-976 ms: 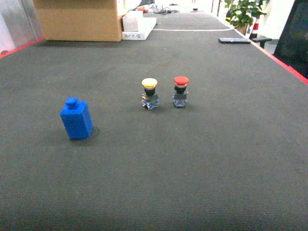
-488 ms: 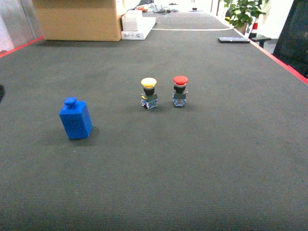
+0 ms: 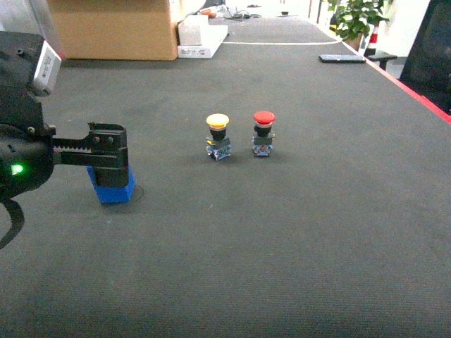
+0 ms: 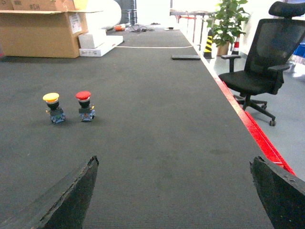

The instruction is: Pick blue part to blue bin on bottom shelf

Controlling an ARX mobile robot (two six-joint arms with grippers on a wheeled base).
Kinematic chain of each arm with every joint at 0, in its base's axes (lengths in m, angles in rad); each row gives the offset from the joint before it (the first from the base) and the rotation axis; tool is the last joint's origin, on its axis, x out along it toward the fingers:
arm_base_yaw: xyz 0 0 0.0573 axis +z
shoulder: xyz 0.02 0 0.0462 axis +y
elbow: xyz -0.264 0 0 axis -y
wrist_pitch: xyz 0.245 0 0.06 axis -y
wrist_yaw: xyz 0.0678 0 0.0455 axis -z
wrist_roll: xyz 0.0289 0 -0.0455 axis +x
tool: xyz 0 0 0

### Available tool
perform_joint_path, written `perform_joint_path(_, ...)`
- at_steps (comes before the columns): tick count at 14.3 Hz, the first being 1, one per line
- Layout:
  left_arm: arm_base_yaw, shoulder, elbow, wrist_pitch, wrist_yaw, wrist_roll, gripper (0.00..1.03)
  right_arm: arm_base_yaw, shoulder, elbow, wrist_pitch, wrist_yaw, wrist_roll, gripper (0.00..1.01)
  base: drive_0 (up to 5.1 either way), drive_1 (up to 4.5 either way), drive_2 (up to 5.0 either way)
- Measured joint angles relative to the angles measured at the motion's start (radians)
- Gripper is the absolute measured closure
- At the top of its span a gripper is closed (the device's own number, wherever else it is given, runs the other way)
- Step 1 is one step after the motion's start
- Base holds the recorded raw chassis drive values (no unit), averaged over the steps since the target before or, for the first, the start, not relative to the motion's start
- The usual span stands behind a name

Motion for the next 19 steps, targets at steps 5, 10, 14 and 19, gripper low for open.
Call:
perform_joint_path(5, 0.013, 0.192, 0.136, 0.031, -0.039, 0.003, 0.05, 0.000, 0.000, 0.000, 0.000, 0.000, 0.000, 0.03, 0.0, 0.00, 0.0)
perform_joint_path(10, 0.024, 0.300, 0.255, -0.002, -0.071, -0.013, 0.05, 0.000, 0.000, 0.000, 0.000, 0.000, 0.000, 0.03, 0.0, 0.00, 0.0)
perform_joint_path(14, 0.033, 0.357, 0.347, -0.107, -0.047, -0.077, 0.05, 0.000, 0.000, 0.000, 0.000, 0.000, 0.000, 0.03, 0.0, 0.00, 0.0)
perform_joint_path(19, 0.033, 0.378, 0.374, -0.171, -0.030, -0.120, 0.31, 0.000, 0.000, 0.000, 0.000, 0.000, 0.000, 0.03, 0.0, 0.00, 0.0)
